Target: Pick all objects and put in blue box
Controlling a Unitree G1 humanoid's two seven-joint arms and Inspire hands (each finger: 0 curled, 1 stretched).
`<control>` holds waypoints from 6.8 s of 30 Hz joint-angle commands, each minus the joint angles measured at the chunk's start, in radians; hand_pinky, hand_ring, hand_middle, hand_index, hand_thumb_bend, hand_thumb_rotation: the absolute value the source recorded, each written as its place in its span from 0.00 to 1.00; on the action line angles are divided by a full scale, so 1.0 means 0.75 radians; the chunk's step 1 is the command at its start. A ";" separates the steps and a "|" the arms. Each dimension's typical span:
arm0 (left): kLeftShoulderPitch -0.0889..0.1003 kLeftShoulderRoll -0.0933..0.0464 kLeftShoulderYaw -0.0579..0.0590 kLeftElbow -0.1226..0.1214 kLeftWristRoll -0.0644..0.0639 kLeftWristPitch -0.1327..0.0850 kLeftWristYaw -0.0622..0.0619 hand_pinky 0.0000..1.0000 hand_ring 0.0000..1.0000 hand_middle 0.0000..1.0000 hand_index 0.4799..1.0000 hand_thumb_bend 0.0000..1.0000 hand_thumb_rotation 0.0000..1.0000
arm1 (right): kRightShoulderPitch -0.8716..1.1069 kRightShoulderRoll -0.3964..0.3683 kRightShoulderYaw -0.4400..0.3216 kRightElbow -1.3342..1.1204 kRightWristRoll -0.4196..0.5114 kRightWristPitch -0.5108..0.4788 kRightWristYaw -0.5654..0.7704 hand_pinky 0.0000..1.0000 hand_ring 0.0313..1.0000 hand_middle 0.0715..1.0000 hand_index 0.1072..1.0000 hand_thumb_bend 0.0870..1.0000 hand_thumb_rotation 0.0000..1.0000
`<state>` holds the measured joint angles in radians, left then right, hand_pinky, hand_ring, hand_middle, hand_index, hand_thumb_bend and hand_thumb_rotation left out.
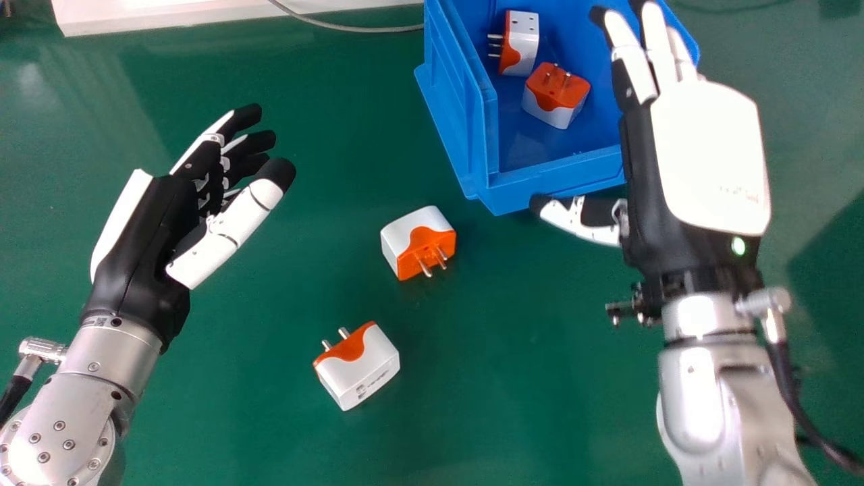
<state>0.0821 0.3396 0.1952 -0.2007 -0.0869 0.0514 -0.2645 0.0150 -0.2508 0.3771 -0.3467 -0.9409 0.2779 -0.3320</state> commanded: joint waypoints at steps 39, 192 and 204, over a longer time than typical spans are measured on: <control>0.011 -0.027 -0.003 0.297 0.005 -0.435 -0.010 0.85 0.90 0.89 0.83 0.66 0.65 | 0.060 -0.046 0.048 0.213 0.056 -0.541 0.096 0.76 0.89 0.89 0.80 0.44 0.04; 0.035 -0.046 -0.030 -0.067 0.004 -0.060 0.041 0.83 0.87 0.87 0.82 0.61 0.60 | -1.124 0.007 0.432 1.449 -0.042 -0.636 0.221 0.38 0.46 0.51 0.42 0.45 0.00; 0.022 -0.046 -0.029 -0.049 0.010 -0.071 0.037 0.83 0.87 0.87 0.81 0.61 0.59 | -1.100 -0.011 0.396 1.376 -0.011 -0.632 0.317 0.44 0.73 0.76 0.43 0.41 0.00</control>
<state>0.1100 0.3025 0.1728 -0.2287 -0.0833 0.0237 -0.2376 -0.8068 -0.2538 0.6946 0.7092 -0.9641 -0.1985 -0.0931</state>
